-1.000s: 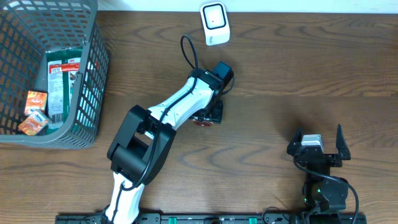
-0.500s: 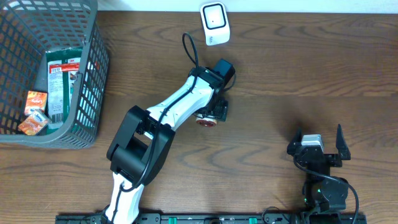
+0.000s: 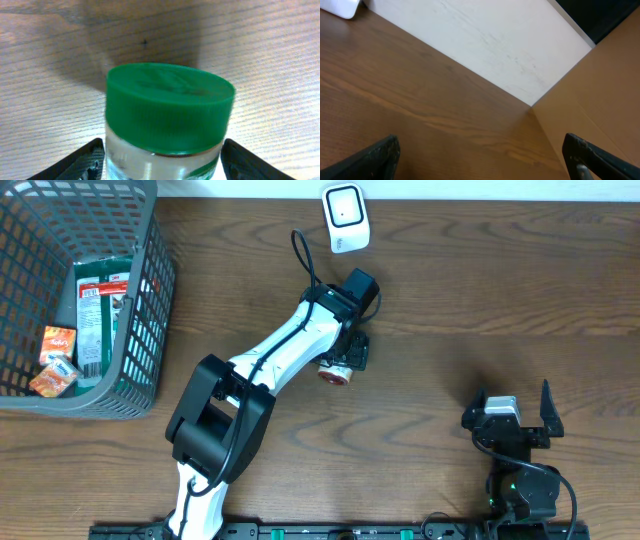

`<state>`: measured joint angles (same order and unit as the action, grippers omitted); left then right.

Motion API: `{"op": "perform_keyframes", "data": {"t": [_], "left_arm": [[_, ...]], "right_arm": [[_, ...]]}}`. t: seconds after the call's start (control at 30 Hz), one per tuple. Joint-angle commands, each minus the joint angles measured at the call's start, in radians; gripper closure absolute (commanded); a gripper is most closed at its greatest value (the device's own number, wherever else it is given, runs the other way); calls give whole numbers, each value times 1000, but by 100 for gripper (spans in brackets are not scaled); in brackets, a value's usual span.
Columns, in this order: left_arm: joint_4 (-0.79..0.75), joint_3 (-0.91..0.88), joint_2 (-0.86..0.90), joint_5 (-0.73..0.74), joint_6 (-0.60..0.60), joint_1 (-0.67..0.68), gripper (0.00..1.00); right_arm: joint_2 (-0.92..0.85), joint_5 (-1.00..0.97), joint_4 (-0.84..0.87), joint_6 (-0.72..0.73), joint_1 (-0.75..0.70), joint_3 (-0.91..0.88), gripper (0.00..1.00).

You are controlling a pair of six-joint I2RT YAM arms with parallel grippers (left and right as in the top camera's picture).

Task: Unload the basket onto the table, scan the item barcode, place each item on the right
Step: 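Lift the jar out and carry it toward the white scanner, then lower the jar onto the table in front of the scanner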

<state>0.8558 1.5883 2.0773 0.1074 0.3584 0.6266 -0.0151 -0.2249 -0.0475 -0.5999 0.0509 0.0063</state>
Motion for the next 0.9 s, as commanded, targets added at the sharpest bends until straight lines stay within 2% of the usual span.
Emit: {"op": "perform_keyframes", "data": {"t": [0.0,0.3,0.47,0.53,0.7,0.87], "left_arm": [[2,24,-41,20,-9,-1,27],[3,24,-90,118,-9,3,27],[6,18,-88,117,-10,23,27],[2,18,-88,97,-23,33,27],[-6,24,-112,-66,-51,34,27],[-7,21,-127,-79,-51,29,26]], "right_arm": [[1,-10,-4,-11,7,0,1],[1,-10,-4,-11,7,0,1],[1,-10,-4,-11,7,0,1],[1,-10,-4,-11,7,0,1],[1,-10,-4,-11,7,0,1],[1,-10,-4,-11,7,0,1]]}}
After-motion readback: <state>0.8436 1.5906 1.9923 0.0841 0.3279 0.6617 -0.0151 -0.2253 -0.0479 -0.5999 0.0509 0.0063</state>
